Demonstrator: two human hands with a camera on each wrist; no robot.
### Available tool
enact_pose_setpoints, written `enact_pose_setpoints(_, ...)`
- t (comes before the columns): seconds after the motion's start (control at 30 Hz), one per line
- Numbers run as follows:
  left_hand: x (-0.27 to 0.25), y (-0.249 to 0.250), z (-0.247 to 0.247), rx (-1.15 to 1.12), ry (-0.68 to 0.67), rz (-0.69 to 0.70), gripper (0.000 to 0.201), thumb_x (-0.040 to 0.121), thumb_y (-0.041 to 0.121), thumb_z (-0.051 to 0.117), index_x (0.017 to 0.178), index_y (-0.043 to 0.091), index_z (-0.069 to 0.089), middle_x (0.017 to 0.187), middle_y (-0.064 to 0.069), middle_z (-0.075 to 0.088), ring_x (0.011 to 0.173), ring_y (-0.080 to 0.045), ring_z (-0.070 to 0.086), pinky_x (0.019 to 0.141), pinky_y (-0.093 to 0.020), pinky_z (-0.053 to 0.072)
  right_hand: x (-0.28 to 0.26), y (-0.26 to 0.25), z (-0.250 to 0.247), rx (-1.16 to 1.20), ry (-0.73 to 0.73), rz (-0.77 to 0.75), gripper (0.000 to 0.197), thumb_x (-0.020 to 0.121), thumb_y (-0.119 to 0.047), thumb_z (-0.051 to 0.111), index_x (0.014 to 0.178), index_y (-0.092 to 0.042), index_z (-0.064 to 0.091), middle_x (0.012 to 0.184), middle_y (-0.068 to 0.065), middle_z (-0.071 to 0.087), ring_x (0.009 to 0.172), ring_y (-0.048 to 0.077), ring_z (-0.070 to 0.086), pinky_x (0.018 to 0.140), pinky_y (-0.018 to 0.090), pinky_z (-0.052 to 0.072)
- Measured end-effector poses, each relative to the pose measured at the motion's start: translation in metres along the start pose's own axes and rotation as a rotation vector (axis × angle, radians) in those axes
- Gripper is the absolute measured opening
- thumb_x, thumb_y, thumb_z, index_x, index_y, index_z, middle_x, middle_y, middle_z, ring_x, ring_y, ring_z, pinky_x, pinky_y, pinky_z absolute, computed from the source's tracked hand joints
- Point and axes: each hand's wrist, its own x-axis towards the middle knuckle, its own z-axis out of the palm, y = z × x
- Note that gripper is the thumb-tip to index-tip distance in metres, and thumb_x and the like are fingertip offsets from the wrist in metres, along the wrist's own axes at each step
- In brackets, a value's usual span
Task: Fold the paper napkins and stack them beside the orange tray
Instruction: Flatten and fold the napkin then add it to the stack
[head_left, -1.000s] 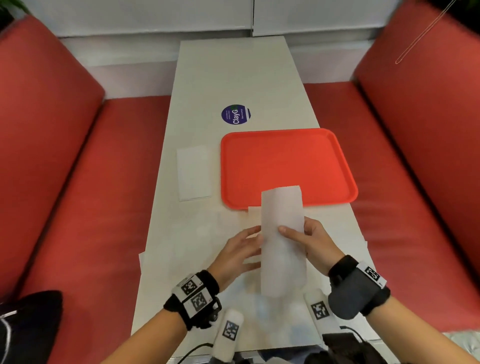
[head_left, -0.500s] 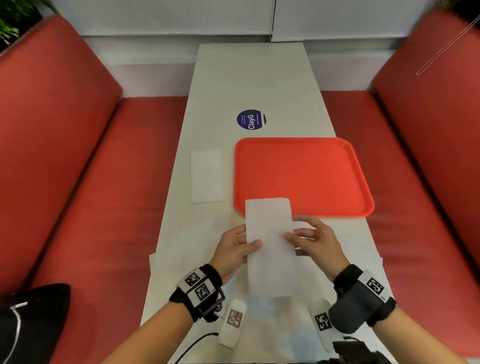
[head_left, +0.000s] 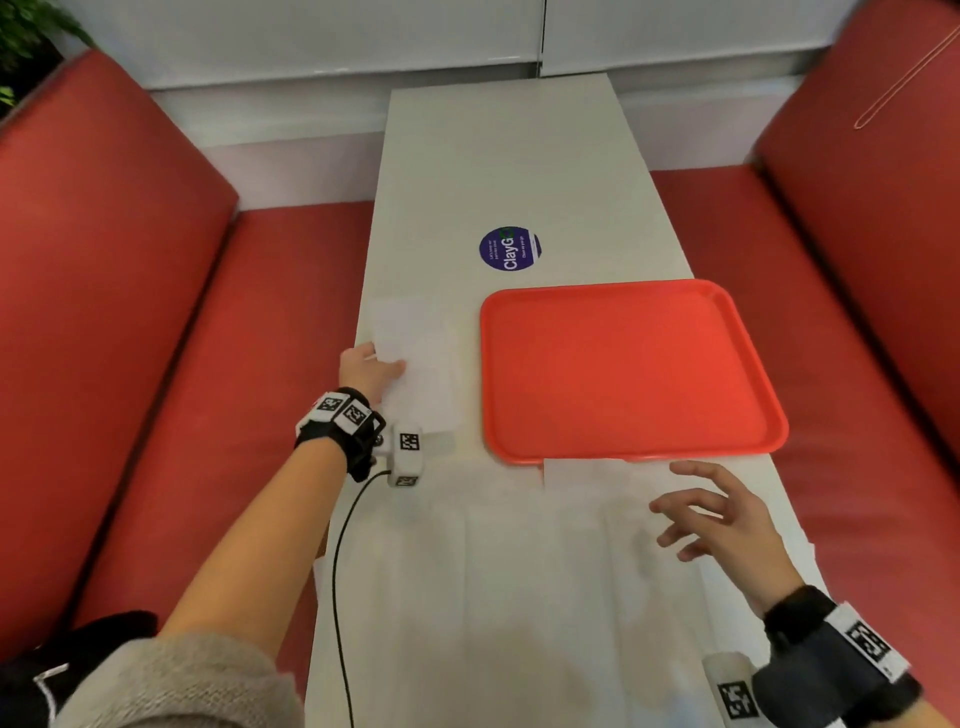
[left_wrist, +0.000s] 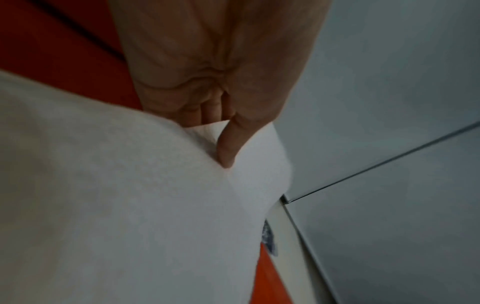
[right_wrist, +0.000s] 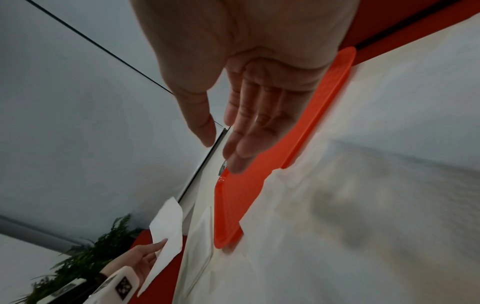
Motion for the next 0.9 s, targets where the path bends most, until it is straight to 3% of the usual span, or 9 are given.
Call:
enact_pose_setpoints(0.13, 0.034, -0.014, 0.011, 0.172, -0.008, -0.057, 0.030, 0.081, -0.001, 0.072, 0.111, 0.000, 0.068, 0.113, -0.019, 0.069, 0.101, -0.032, 0.068, 0.092, -0.043, 0.055, 0.008, 0.004, -0.002, 0.002, 0.043, 0.027, 0.028, 0.088, -0.001, 0.064, 0.113, -0.014, 0.059, 0.085, 0.015, 0.074, 0.060, 0.032, 0.066, 0.055, 0.036, 0.051)
enact_pose_setpoints(0.27, 0.042, -0.021, 0.023, 0.253, 0.022, -0.090, 0.027, 0.082, 0.003, 0.072, 0.107, 0.009, 0.066, 0.110, -0.009, 0.067, 0.102, -0.026, 0.065, 0.094, -0.040, 0.053, 0.015, 0.005, 0.000, 0.007, 0.059, 0.057, 0.026, 0.089, -0.006, 0.066, 0.112, -0.014, 0.059, 0.084, 0.015, 0.074, 0.058, 0.028, 0.065, 0.051, 0.033, 0.050)
enact_pose_setpoints(0.37, 0.044, -0.022, 0.030, 0.264, 0.035, -0.108, 0.025, 0.083, 0.004, 0.072, 0.107, 0.002, 0.064, 0.113, -0.007, 0.061, 0.107, -0.027, 0.060, 0.096, -0.037, 0.048, 0.019, 0.005, 0.003, 0.000, 0.062, 0.062, 0.024, 0.089, -0.009, 0.065, 0.111, -0.015, 0.060, 0.084, 0.015, 0.074, 0.058, 0.028, 0.065, 0.051, 0.033, 0.049)
enact_pose_setpoints(0.47, 0.044, -0.021, 0.030, 0.244, 0.041, -0.123, 0.054, 0.081, 0.007, 0.075, 0.131, 0.002, 0.053, 0.132, -0.012, 0.056, 0.122, -0.029, 0.054, 0.104, -0.037, 0.045, 0.020, 0.004, 0.004, -0.006, 0.055, 0.064, 0.023, 0.090, -0.010, 0.065, 0.112, -0.015, 0.060, 0.084, 0.015, 0.074, 0.059, 0.028, 0.065, 0.053, 0.034, 0.050)
enact_pose_setpoints(0.57, 0.039, -0.018, 0.026, 0.254, 0.069, -0.095, 0.057, 0.080, 0.007, 0.075, 0.131, 0.004, 0.050, 0.130, -0.015, 0.058, 0.116, -0.030, 0.058, 0.092, -0.036, 0.050, 0.018, 0.002, 0.005, -0.015, 0.047, 0.054, 0.023, 0.090, -0.010, 0.065, 0.111, -0.015, 0.060, 0.084, 0.015, 0.073, 0.058, 0.027, 0.065, 0.051, 0.033, 0.050)
enact_pose_setpoints(0.67, 0.027, -0.013, 0.017, 0.279, 0.093, -0.025, 0.056, 0.079, 0.008, 0.076, 0.128, 0.007, 0.049, 0.124, -0.017, 0.059, 0.115, -0.031, 0.058, 0.089, -0.033, 0.047, 0.015, 0.002, 0.005, -0.021, 0.043, 0.038, 0.021, 0.090, -0.009, 0.065, 0.109, -0.015, 0.060, 0.082, 0.016, 0.073, 0.056, 0.026, 0.065, 0.050, 0.031, 0.050)
enact_pose_setpoints(0.8, -0.011, -0.011, 0.003, 0.508, 0.127, 0.196, 0.042, 0.081, 0.014, 0.074, 0.119, 0.012, 0.056, 0.120, -0.011, 0.057, 0.116, -0.029, 0.049, 0.090, -0.032, 0.039, 0.010, 0.008, 0.005, -0.066, 0.016, 0.035, 0.016, 0.090, -0.008, 0.065, 0.105, -0.012, 0.062, 0.081, 0.017, 0.072, 0.056, 0.026, 0.064, 0.050, 0.031, 0.049)
enact_pose_setpoints(0.9, -0.066, -0.028, 0.007, 0.517, -0.129, 0.402, 0.019, 0.081, 0.007, 0.073, 0.098, 0.014, 0.066, 0.104, -0.006, 0.066, 0.097, -0.022, 0.060, 0.082, -0.019, 0.045, 0.004, 0.018, 0.007, -0.147, -0.061, 0.053, 0.010, 0.089, -0.006, 0.066, 0.099, -0.008, 0.065, 0.082, 0.019, 0.072, 0.057, 0.027, 0.065, 0.050, 0.030, 0.050)
